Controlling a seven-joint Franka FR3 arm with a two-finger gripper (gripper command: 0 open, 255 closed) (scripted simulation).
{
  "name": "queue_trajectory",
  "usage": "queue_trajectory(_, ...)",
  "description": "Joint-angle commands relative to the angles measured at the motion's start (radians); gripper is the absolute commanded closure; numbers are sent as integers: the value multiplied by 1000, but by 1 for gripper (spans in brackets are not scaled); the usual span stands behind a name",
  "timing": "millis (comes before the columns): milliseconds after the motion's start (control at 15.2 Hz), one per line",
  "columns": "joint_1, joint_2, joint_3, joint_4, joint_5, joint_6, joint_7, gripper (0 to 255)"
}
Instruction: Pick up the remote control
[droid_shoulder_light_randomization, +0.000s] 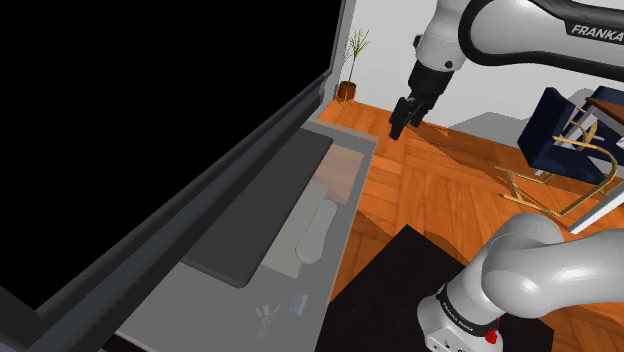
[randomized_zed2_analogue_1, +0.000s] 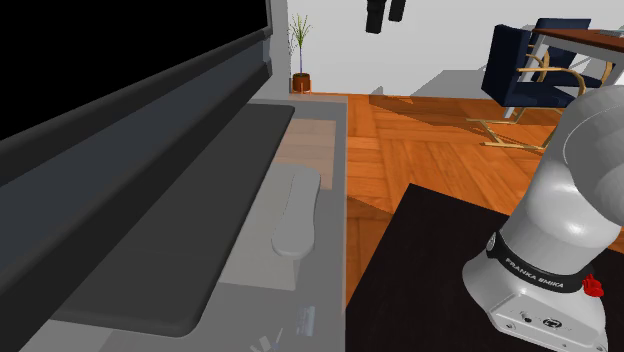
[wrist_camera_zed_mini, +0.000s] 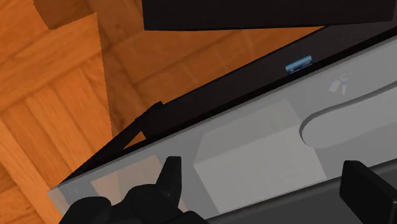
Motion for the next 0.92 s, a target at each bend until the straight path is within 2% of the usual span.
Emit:
queue_trajectory(0,0,0,0,0,0,0,0,0)
queue_trajectory(462,-37,-23,143,-183,125,133,371,0)
queue_trajectory(858,-58,45,283,-273,244,284,687,0)
